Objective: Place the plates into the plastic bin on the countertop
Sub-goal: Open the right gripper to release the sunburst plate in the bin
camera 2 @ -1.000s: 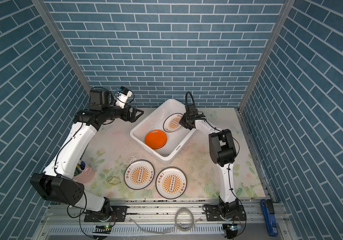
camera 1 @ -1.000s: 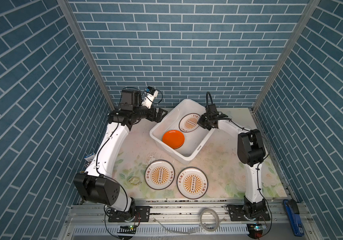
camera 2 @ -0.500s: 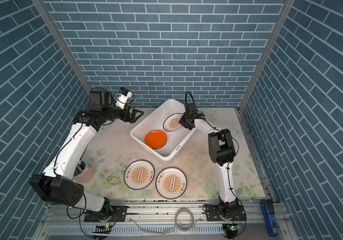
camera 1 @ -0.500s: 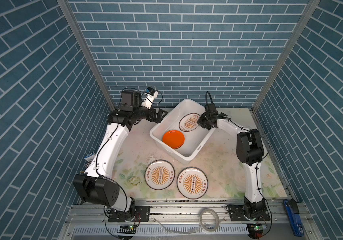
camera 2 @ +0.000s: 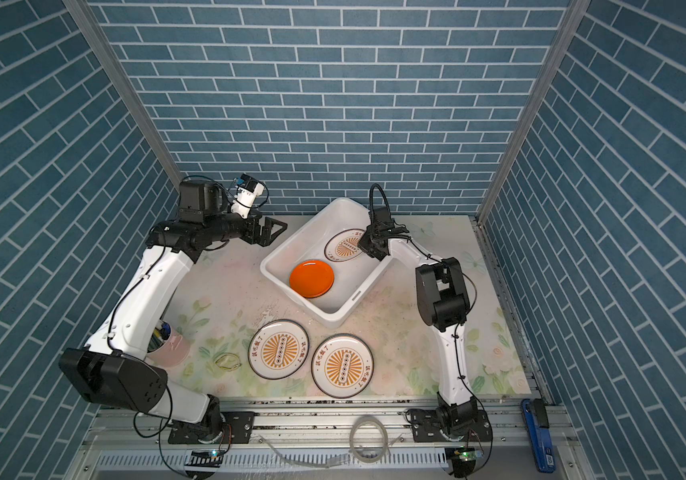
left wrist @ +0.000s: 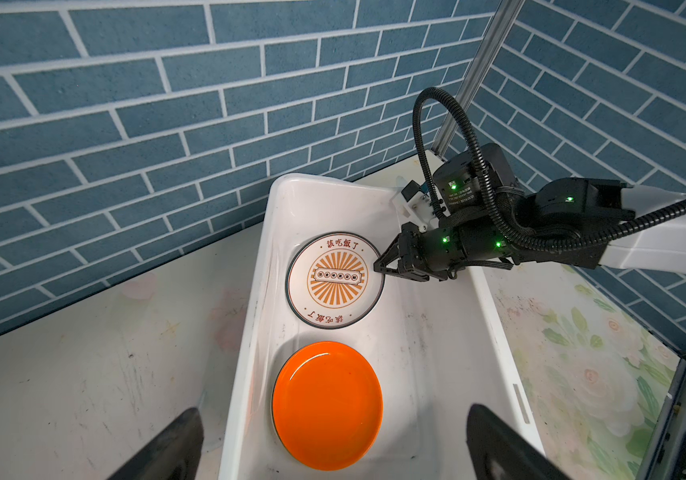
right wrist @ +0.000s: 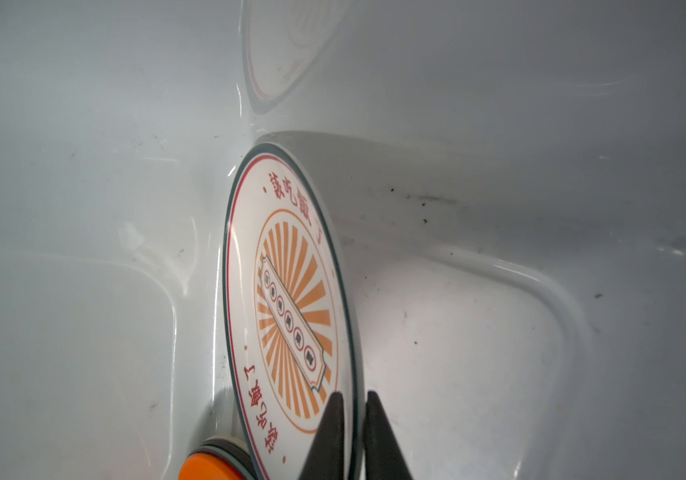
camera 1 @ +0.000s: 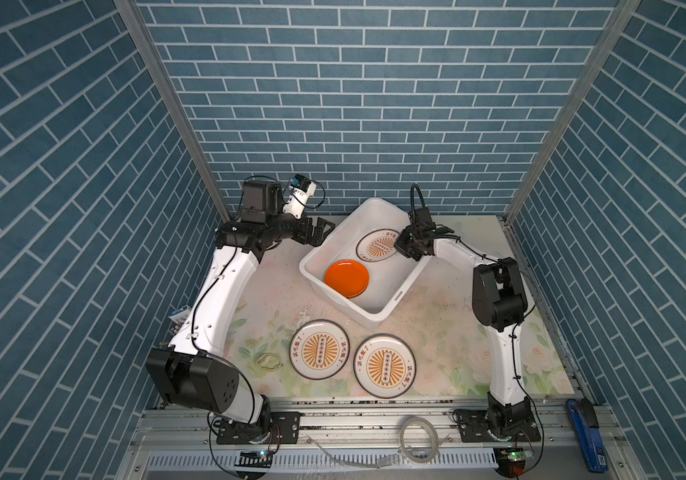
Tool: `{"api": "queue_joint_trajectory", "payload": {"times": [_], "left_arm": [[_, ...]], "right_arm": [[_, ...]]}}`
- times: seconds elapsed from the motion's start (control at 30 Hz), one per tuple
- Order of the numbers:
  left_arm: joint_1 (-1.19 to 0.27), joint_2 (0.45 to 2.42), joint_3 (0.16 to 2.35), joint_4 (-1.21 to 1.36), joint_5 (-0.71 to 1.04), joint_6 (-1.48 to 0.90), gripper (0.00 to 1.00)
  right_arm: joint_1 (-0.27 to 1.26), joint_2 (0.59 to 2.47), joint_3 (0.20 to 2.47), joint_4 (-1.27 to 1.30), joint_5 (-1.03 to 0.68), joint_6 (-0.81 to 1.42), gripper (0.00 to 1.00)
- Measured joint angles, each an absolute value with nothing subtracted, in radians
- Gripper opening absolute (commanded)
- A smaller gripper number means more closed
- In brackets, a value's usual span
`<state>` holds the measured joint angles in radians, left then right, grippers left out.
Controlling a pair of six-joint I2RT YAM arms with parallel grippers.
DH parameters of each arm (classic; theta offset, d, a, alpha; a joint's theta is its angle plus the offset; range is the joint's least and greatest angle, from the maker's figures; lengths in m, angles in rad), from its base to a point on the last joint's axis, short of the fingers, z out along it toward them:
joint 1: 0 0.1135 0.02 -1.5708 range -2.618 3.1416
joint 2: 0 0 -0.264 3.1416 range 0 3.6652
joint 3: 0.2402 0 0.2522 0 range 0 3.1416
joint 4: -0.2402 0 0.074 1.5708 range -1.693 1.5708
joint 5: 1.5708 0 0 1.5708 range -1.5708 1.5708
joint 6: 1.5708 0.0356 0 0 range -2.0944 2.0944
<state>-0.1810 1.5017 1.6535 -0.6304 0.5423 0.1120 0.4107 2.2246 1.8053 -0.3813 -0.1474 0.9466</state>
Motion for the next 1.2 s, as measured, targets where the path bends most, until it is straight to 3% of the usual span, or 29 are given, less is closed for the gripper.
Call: {"api": "queue_joint_trajectory", "payload": {"times": [1.2], "left_arm": [[-0.181, 1.493, 1.637, -0.63, 0.543, 0.108, 1.0]], "right_arm": [[0.408, 2.257, 1.79, -0.381, -0.161, 0.973, 0.21]]}}
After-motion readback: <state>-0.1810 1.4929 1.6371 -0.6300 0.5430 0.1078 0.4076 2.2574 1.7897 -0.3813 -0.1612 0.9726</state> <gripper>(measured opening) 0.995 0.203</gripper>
